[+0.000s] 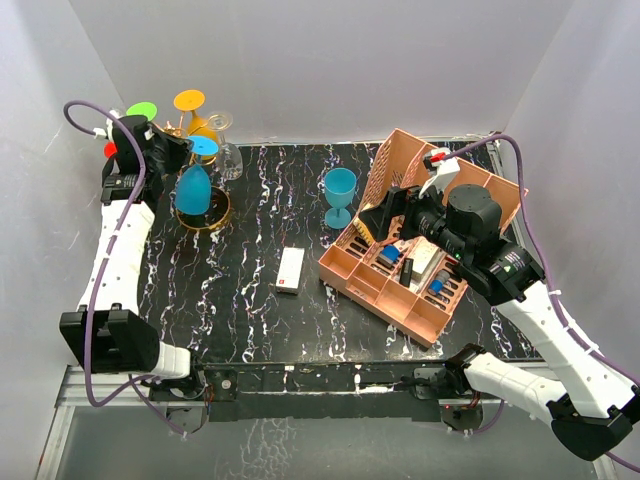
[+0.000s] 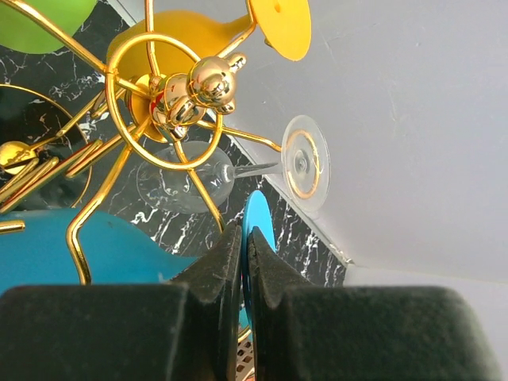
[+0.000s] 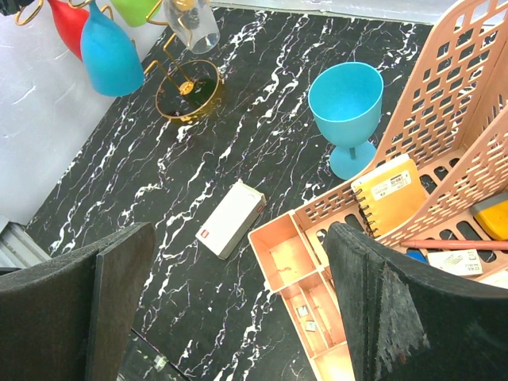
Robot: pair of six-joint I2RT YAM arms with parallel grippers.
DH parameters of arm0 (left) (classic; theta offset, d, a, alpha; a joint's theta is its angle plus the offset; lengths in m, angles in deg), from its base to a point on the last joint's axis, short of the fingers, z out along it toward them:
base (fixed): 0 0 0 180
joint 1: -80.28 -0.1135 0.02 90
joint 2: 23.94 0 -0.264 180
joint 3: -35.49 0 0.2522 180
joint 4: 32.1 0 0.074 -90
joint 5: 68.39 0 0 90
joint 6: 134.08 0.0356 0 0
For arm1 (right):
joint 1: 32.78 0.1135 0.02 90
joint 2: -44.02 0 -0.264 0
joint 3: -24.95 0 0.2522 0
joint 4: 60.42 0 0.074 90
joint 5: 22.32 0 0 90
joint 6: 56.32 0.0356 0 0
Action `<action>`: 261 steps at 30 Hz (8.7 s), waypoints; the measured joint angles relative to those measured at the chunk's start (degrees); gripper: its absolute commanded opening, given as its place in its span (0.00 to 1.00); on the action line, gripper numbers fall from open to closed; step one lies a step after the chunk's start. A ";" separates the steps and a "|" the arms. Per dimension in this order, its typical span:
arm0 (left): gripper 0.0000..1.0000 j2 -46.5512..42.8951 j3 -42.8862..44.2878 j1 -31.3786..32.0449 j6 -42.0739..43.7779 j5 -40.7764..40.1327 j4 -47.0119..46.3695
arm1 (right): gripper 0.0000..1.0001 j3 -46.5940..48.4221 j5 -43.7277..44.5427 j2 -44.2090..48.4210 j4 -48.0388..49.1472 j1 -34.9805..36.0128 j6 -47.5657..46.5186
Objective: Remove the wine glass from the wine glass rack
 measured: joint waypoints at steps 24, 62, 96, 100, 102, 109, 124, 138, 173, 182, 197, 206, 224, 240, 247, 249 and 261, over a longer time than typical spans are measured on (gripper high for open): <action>0.00 -3.85 -4.31 -4.00 -6.99 -0.68 -2.38 | 0.99 0.00 0.02 0.00 -0.74 0.00 -0.17; 0.00 -23.47 -34.95 0.42 -49.24 41.16 -67.84 | 0.99 -11.74 -27.41 -6.71 26.58 0.00 20.72; 0.00 -24.09 -44.48 4.44 -65.24 33.81 -107.01 | 0.16 -8.22 -36.46 -24.79 92.56 4.24 63.52; 0.05 -25.38 -45.83 4.74 -65.24 32.96 -105.18 | 0.10 -8.22 -36.20 -24.76 93.98 4.52 64.39; 0.14 -26.97 -46.77 4.76 -65.07 32.70 -102.53 | 0.09 -8.37 -35.93 -24.37 93.90 4.68 64.32; 0.72 -31.08 -47.52 4.70 -59.58 33.83 -89.99 | 0.08 -10.54 -34.18 -16.33 86.62 5.16 58.90; 0.97 -38.29 -42.88 4.68 -35.47 34.67 -48.94 | 0.08 -16.70 -19.61 4.98 38.07 5.16 29.46; 0.97 -43.67 -20.72 4.68 -6.69 19.10 -5.57 | 0.08 -1.22 -22.71 -18.80 9.81 5.16 9.03; 0.97 -43.45 -16.81 4.68 0.72 15.87 6.49 | 0.09 53.86 5.20 -67.30 -31.01 8.74 -10.95; 0.97 -43.45 -16.81 4.68 0.96 15.58 6.64 | 0.29 54.97 5.84 -69.24 -33.03 9.81 -11.52; 0.97 -42.69 -16.04 4.68 1.81 15.19 7.52 | 0.98 53.62 3.89 -61.66 -32.11 10.47 -12.83; 0.97 -37.66 -11.15 4.68 7.63 14.49 11.63 | 0.99 23.87 1.73 -32.72 -17.55 10.62 -9.01; 0.97 -11.67 4.04 4.26 21.11 7.85 13.94 | 0.99 8.87 -0.94 -11.26 -6.03 10.67 -7.98; 0.97 4.48 8.66 -20.83 10.91 23.82 0.98 | 0.99 3.45 -0.59 -7.58 -5.27 10.67 -8.37; 0.97 1.11 8.66 -24.90 10.19 25.24 1.25 | 0.99 2.45 -0.50 -6.82 -4.63 10.67 -9.77; 0.97 -0.46 8.66 -24.90 11.06 23.43 3.28 | 0.99 2.16 -0.76 -6.82 -4.20 10.67 -10.03; 0.81 -2.58 8.81 -24.96 12.13 8.02 11.02 | 0.99 -1.01 -3.54 -5.92 -0.35 10.67 -10.95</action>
